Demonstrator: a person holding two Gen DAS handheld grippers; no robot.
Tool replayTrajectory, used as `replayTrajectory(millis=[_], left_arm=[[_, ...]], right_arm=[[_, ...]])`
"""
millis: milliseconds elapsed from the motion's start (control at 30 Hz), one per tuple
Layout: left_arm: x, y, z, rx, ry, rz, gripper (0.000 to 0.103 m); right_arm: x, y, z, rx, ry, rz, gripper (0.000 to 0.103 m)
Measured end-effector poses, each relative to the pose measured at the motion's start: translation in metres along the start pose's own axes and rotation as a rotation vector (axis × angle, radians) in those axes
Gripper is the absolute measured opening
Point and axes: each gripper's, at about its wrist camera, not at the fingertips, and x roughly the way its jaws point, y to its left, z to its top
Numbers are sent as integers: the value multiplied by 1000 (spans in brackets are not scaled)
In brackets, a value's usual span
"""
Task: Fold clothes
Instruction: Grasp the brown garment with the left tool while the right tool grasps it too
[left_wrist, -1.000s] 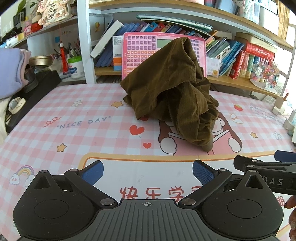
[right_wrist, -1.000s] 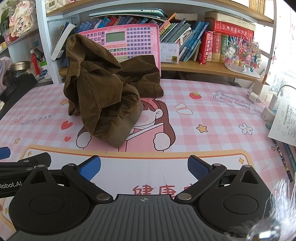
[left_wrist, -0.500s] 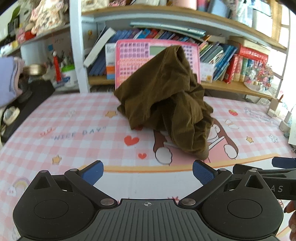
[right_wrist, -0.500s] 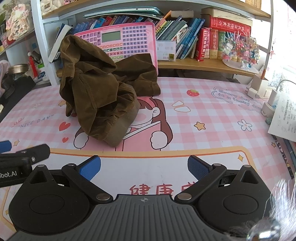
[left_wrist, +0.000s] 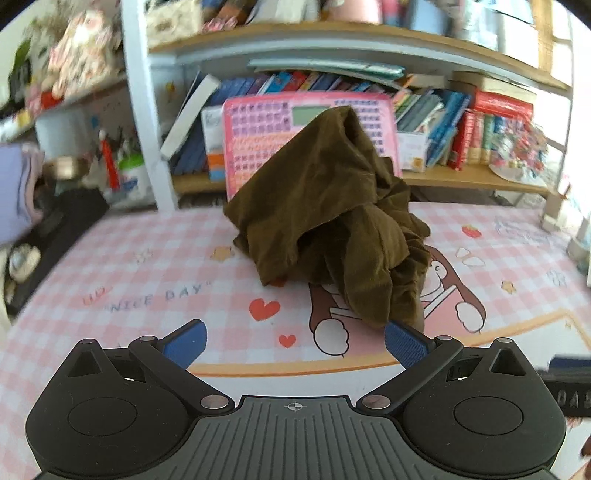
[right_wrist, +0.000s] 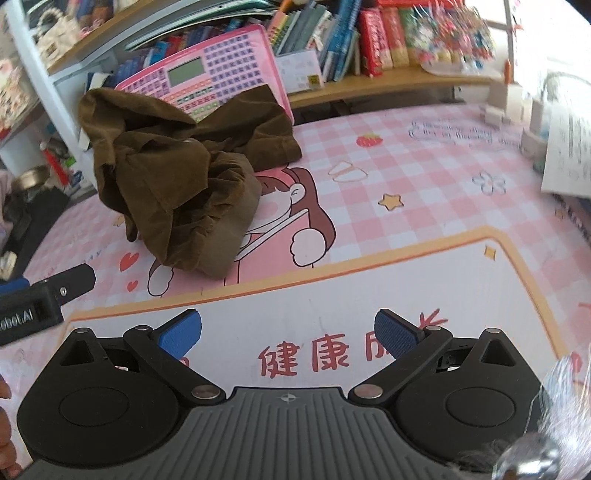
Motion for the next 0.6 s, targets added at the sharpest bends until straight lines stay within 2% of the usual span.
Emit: replayTrajectory(millis=[100, 233, 500, 600], left_arm=[[6, 6, 11, -69, 42, -32, 103], [10, 6, 27, -88, 16, -88, 103], [26, -11, 64, -43, -47, -126, 102], [41, -21, 78, -15, -49, -119, 102]], right_arm=[[1, -4, 0, 29, 15, 20, 101], [6, -12, 5, 94, 47, 71, 101], [18, -28, 17, 314, 127, 243, 101], [20, -29, 17, 345, 140, 273, 100]])
